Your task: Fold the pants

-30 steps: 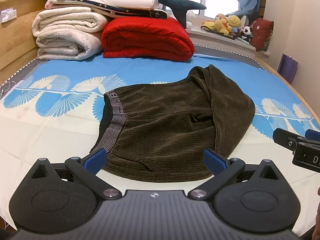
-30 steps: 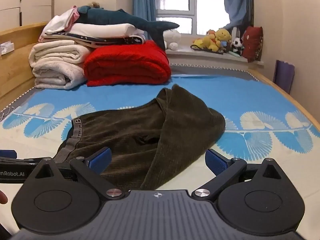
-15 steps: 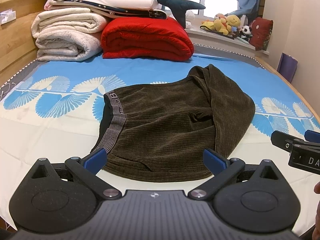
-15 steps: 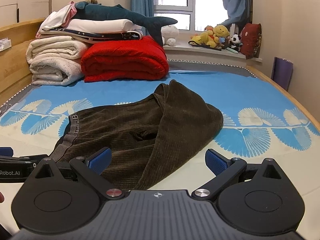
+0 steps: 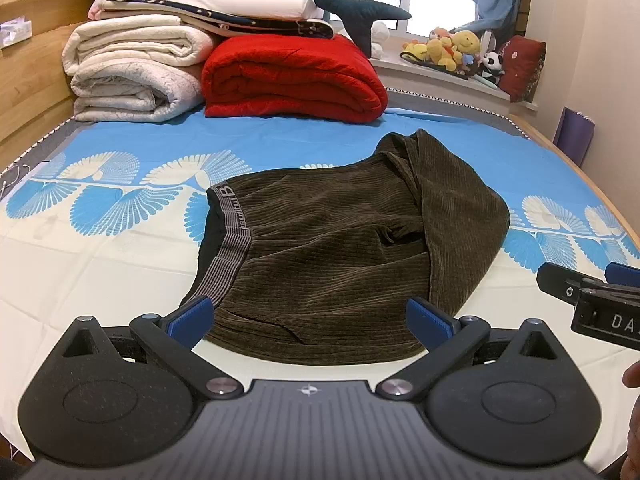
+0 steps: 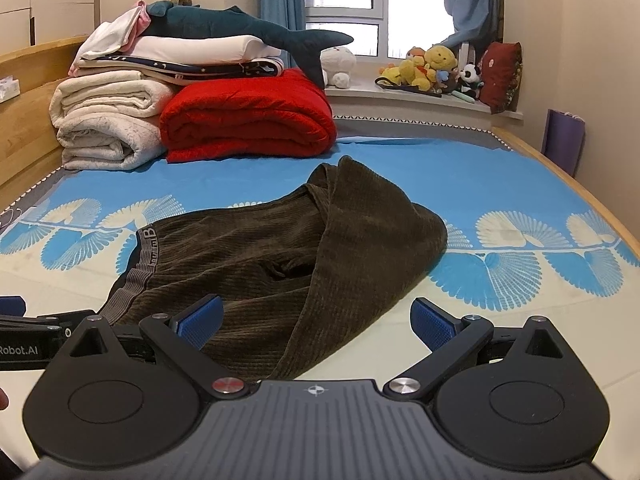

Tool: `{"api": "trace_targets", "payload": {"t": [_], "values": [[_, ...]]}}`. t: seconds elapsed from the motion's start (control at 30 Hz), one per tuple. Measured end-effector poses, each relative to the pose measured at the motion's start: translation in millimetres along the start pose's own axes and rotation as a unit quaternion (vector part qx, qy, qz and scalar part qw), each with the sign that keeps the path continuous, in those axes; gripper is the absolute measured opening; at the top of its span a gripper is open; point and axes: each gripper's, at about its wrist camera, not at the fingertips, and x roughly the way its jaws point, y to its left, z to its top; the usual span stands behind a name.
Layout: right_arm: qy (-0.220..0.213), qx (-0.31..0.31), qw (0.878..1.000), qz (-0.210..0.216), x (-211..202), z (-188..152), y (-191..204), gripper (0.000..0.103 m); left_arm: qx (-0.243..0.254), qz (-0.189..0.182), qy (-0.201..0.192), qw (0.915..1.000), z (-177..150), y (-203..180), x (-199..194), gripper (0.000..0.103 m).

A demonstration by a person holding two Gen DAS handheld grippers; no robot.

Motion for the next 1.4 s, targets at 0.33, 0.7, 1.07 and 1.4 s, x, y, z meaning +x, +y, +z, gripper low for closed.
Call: {"api": "trace_targets", "payload": {"t": [0.33, 0.7, 1.07, 1.4], "values": [[0.000, 0.000, 1.000, 0.000, 0.3, 0.3, 1.3, 0.100, 0.001, 0.000, -0.001, 1.0000, -0.3, -0.3, -0.6, 0.102], [0.001, 0.000, 1.000, 0.001, 0.5, 0.3, 3.7, 0.100, -0.002, 0.000, 0.000, 1.0000, 0.7, 0.9, -0.4, 0.103], [0.001, 0.003, 1.000, 0.003, 0.0, 0.6, 1.9, 0.100, -0.003, -0.001, -0.002, 1.0000, 1.0, -0.1, -2.9, 0.103], [0.001, 0.003, 1.000, 0.003, -0.2, 0.2, 2.2, 0.100, -0.004, -0.001, -0.001, 1.0000, 1.0, -0.1, -4.1, 0.103]]}}
